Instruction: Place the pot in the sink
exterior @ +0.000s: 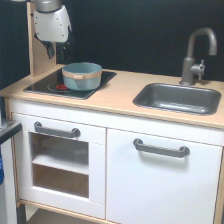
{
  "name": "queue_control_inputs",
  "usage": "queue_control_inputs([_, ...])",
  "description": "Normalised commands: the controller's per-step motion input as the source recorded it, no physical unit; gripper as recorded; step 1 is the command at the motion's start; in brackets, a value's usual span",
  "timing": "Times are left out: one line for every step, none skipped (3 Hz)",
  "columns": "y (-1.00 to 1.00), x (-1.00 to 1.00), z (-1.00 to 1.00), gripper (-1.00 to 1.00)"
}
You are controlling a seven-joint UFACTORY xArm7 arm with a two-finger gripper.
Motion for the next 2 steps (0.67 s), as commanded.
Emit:
queue_control_inputs([0.35,0.00,-0.94,1.00])
queue_control_inputs([0.20,0.04,-0.97,1.00])
